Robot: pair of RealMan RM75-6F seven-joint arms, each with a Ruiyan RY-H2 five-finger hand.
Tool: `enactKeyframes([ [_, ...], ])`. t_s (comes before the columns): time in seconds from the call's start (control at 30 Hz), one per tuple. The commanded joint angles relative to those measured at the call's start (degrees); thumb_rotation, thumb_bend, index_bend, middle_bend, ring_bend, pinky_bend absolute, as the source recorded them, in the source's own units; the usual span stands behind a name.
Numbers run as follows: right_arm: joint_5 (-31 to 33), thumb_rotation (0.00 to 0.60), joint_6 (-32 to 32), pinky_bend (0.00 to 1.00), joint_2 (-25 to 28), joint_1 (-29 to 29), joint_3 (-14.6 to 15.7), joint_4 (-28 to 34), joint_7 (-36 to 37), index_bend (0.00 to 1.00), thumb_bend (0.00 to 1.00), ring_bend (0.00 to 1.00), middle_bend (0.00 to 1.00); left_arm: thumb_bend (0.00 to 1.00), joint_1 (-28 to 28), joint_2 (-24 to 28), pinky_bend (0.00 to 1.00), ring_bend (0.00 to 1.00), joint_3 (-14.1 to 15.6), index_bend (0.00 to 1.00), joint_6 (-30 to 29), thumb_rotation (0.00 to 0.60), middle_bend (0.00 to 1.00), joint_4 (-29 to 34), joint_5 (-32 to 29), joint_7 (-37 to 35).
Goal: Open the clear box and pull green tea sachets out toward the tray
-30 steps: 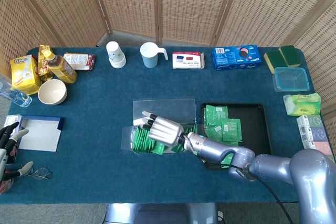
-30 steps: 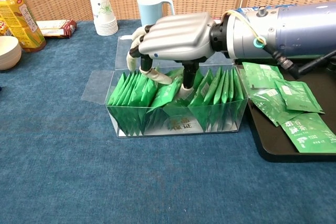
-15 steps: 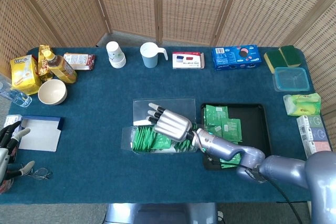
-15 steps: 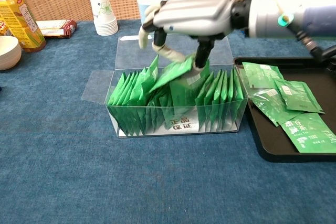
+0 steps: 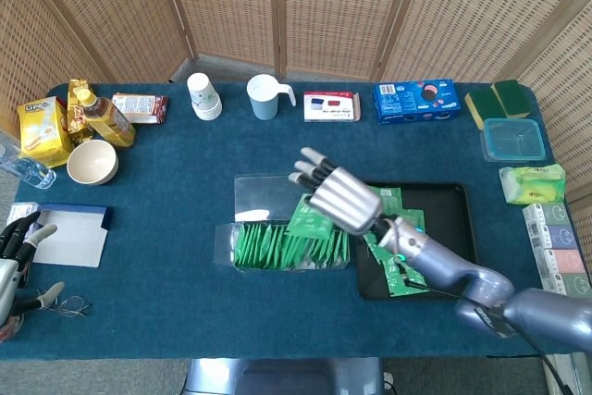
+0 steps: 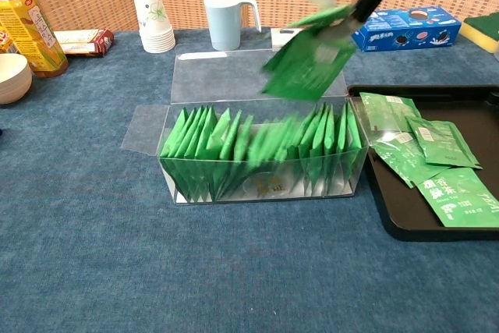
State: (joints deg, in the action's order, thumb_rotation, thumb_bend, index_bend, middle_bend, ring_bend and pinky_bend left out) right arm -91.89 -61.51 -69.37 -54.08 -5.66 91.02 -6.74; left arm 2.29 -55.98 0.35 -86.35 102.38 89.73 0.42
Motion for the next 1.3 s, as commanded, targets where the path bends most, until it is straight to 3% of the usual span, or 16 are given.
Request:
enactKeyframes([
  [0.03, 1.3, 0.6, -3.3, 0.04, 3.1, 3.3, -0.6, 2.2, -0.1, 0.74, 0.25, 0.17, 0.27, 0.16, 0.2, 0.0, 0.33, 0.06, 0.0, 0.16, 0.1, 0.598, 0.05, 0.3, 0.1, 0.3],
  [0.5, 3.1, 0.6, -10.9, 0.04, 9.4, 13.4, 0.4, 3.3, 1.7, 0.74, 0.26, 0.17, 0.27, 0.16, 0.7, 0.3, 0.33, 0.06, -0.2, 0.16, 0.4, 0.598, 0.05, 1.8, 0.5, 1.8],
  [0.93, 4.0, 0.6, -10.1, 0.04, 10.6, 18.0, 2.1, 2.0, 1.7, 0.71, 0.26, 0.17, 0.27, 0.16, 1.1, 0.4, 0.33, 0.06, -0.1, 0.16, 0.9, 0.598, 0.05, 3.0, 0.7, 3.0],
  [1.2, 6.7, 0.6, -5.4, 0.04, 10.0, 19.2, 3.2, 1.2, -1.0, 0.53, 0.26, 0.12, 0.19, 0.16, 1.0, 0.5, 0.33, 0.06, 0.2, 0.16, 0.6, 0.599, 0.05, 3.3, 1.1, 3.4],
  [1.3, 8.6, 0.6, -3.1, 0.01, 10.4, 19.0, 2.9, 1.9, -2.8, 0.35, 0.26, 0.06, 0.11, 0.16, 0.6, 0.7, 0.33, 0.06, 0.3, 0.16, 0.2, 0.597, 0.05, 3.4, 1.1, 3.4],
])
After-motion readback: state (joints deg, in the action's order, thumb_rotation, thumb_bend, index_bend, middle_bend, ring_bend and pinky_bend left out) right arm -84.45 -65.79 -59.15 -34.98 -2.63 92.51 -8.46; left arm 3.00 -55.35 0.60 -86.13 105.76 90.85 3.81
